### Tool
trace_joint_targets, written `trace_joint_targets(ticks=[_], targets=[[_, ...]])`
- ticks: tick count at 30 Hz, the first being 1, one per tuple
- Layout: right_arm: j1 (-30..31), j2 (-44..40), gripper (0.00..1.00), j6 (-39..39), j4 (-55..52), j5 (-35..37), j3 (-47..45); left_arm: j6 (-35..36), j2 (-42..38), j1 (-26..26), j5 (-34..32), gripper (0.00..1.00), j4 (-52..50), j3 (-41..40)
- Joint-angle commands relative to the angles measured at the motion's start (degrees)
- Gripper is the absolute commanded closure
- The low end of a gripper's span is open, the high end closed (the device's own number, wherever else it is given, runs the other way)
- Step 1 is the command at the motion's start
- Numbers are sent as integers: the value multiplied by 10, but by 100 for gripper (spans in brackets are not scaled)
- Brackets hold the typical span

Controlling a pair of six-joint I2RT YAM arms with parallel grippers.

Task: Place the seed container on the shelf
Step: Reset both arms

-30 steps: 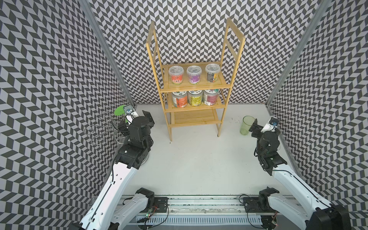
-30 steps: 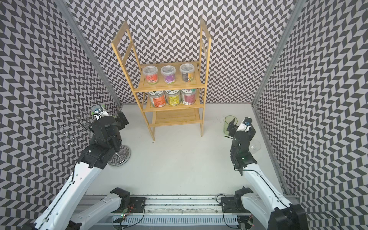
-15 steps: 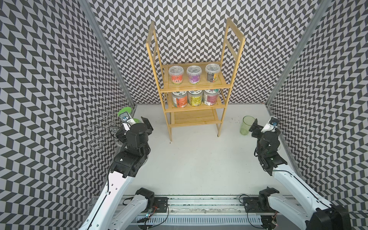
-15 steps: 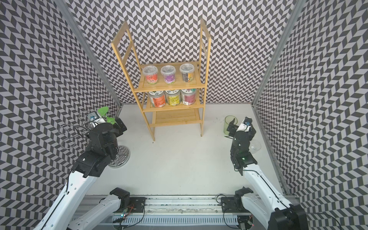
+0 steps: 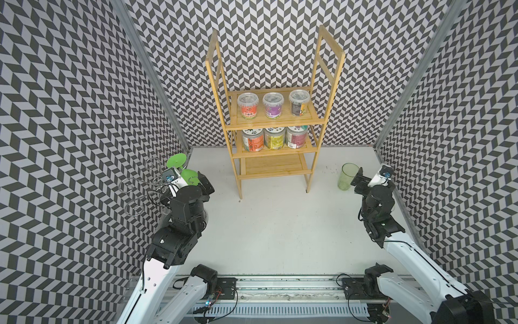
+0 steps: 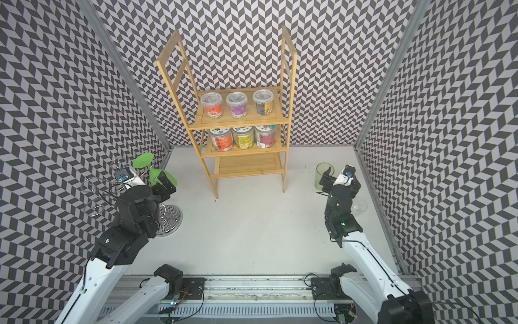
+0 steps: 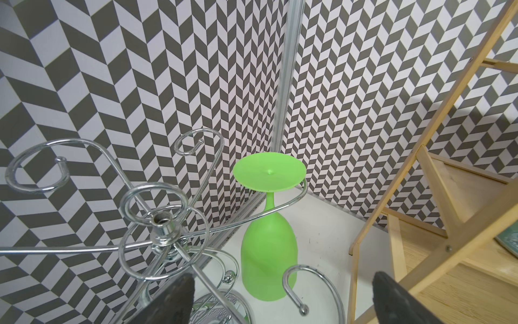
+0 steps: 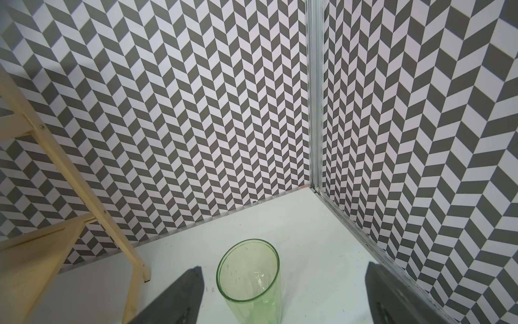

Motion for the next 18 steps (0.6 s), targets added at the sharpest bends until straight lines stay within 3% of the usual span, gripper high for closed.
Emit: trace_joint_targets(ticks=[1, 18], targets=[[-2, -14, 6, -1, 7, -6, 18, -46, 1, 0, 32, 0, -125, -25], [-1, -30, 6, -5, -23, -25, 26, 21, 51, 0, 23, 0, -73, -7]])
